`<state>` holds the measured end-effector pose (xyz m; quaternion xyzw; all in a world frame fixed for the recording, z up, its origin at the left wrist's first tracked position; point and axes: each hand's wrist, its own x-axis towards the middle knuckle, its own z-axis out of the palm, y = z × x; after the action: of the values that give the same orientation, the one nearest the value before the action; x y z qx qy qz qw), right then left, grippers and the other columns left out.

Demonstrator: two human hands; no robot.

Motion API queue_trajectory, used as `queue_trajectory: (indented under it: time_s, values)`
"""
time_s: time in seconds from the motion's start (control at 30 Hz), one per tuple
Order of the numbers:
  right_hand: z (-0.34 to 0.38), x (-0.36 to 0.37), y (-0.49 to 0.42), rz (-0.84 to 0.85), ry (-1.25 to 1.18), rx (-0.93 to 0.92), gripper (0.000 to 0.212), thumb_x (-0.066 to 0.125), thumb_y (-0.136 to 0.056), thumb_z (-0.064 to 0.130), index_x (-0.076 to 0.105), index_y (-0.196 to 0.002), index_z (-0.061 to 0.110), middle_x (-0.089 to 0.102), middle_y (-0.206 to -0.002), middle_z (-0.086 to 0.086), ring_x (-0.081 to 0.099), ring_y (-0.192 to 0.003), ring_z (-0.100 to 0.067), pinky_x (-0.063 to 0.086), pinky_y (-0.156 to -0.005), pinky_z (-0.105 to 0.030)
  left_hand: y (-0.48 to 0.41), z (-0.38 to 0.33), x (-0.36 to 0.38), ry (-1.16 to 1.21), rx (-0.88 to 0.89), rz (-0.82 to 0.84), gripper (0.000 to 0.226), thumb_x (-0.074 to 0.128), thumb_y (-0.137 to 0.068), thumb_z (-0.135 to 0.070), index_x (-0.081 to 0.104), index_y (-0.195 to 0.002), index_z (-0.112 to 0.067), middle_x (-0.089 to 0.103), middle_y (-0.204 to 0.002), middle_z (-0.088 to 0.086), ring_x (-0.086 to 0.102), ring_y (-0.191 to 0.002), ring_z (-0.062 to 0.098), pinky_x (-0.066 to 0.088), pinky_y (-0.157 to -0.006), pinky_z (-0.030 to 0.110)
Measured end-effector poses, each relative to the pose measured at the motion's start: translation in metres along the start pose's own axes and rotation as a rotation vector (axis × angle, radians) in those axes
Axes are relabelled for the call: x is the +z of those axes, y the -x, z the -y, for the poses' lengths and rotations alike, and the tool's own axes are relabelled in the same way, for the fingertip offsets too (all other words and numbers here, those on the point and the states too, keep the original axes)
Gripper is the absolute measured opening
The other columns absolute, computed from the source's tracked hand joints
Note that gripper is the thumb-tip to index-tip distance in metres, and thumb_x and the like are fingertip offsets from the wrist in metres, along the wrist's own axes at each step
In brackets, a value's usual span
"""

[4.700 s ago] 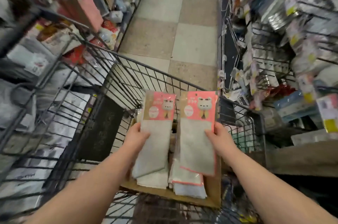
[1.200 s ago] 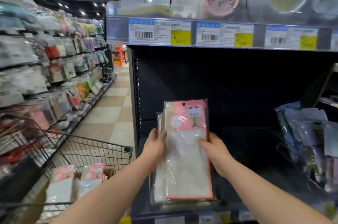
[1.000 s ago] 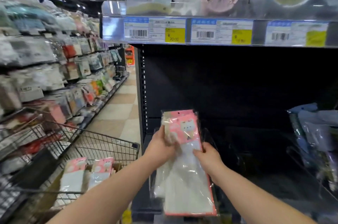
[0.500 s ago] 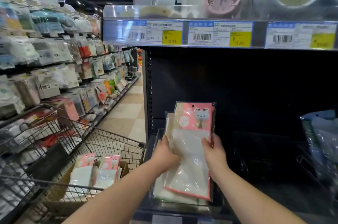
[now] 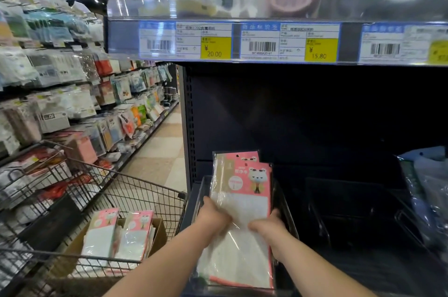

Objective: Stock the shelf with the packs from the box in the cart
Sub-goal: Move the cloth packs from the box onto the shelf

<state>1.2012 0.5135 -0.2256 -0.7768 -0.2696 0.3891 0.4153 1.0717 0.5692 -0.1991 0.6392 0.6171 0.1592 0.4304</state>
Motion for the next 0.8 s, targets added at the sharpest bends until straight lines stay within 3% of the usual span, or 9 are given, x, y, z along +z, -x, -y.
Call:
queue_trajectory:
  time_s: [0.1,0.23,0.33,0.43,0.53,0.63,0.67,0.73,0.8]
  values:
    - [0.006,0.002,-0.006,0.007,-0.007,-0.013,0.067,0.062,-0.075,0.001,0.032,-0.134,0.005,0.056,-0.118,-0.014,0.060,-0.103,-0.029,0.053,-0.086,-0.036,-0.002,-0.002,0.003,0.098,0.037,-0.030,0.035,0.057,-0.084,-0.012,0.044,-0.117,-0.005,0.060,-0.111,0.012,0.058,-0.086,0.025,0.050,-0.071,0.032]
    - [0.016,-0.001,-0.013,-0.053,-0.028,-0.136,0.069,0.059,-0.076,-0.002,0.031,-0.137,0.011,0.055,-0.122,-0.013,0.058,-0.105,-0.029,0.048,-0.079,-0.029,-0.002,-0.007,0.003,0.214,0.145,-0.104,0.028,0.052,-0.081,0.001,0.045,-0.106,-0.009,0.055,-0.085,0.001,0.053,-0.069,0.014,0.043,-0.046,0.018]
    - [0.016,0.000,-0.014,-0.071,-0.030,-0.162,0.073,0.062,-0.075,0.000,0.028,-0.139,0.012,0.054,-0.124,-0.012,0.057,-0.101,-0.025,0.049,-0.075,-0.027,-0.004,-0.012,0.003,0.183,0.159,-0.088,0.031,0.055,-0.082,-0.006,0.043,-0.110,-0.011,0.056,-0.100,0.004,0.054,-0.084,0.017,0.044,-0.070,0.024]
    - [0.006,0.004,-0.012,-0.002,0.089,-0.095,0.086,0.068,-0.073,0.008,0.021,-0.144,0.013,0.051,-0.132,-0.010,0.056,-0.113,-0.027,0.050,-0.091,-0.037,-0.003,-0.009,0.007,0.041,0.083,-0.055,0.049,0.050,-0.088,-0.016,0.032,-0.133,-0.006,0.050,-0.133,0.014,0.053,-0.113,0.028,0.041,-0.096,0.034]
    - [-0.001,0.007,-0.005,0.002,0.194,-0.089,0.100,0.070,-0.070,0.009,0.009,-0.149,0.012,0.043,-0.142,-0.012,0.050,-0.123,-0.028,0.048,-0.098,-0.038,0.001,-0.004,0.009,-0.003,0.040,-0.034,0.071,0.043,-0.091,-0.015,0.005,-0.150,-0.008,0.036,-0.147,0.016,0.044,-0.130,0.031,0.036,-0.104,0.037]
    - [0.005,0.007,-0.003,0.020,0.212,-0.137,0.118,0.073,-0.071,0.011,-0.015,-0.151,0.020,0.027,-0.153,-0.009,0.042,-0.132,-0.027,0.045,-0.101,-0.035,0.002,-0.004,0.007,0.025,0.066,-0.015,0.089,0.050,-0.089,-0.016,-0.013,-0.151,-0.015,0.029,-0.152,0.015,0.040,-0.134,0.030,0.035,-0.109,0.038]
    - [0.010,0.008,-0.006,0.025,0.214,-0.180,0.125,0.079,-0.068,0.023,-0.014,-0.151,0.024,0.027,-0.154,-0.006,0.042,-0.133,-0.026,0.045,-0.101,-0.036,0.002,-0.006,0.006,0.032,0.086,-0.019,0.093,0.055,-0.088,-0.018,-0.013,-0.152,-0.016,0.028,-0.153,0.014,0.040,-0.135,0.030,0.035,-0.110,0.039]
    - [0.020,0.010,-0.018,-0.014,0.218,-0.280,0.128,0.082,-0.048,0.064,0.009,-0.149,0.035,0.040,-0.147,0.001,0.047,-0.129,-0.023,0.048,-0.100,-0.040,0.003,-0.012,0.000,-0.003,0.156,-0.043,0.096,0.064,-0.083,-0.022,-0.002,-0.153,-0.018,0.029,-0.153,0.012,0.042,-0.132,0.028,0.038,-0.108,0.039]
    - [0.041,0.001,-0.007,-0.094,0.403,-0.421,0.107,0.071,-0.059,0.070,0.020,-0.147,0.036,0.036,-0.149,0.002,0.041,-0.134,-0.023,0.043,-0.105,-0.041,0.006,-0.021,-0.010,-0.156,0.281,-0.090,0.093,0.066,-0.083,-0.027,0.006,-0.153,-0.019,0.023,-0.154,0.010,0.037,-0.135,0.027,0.037,-0.109,0.039]
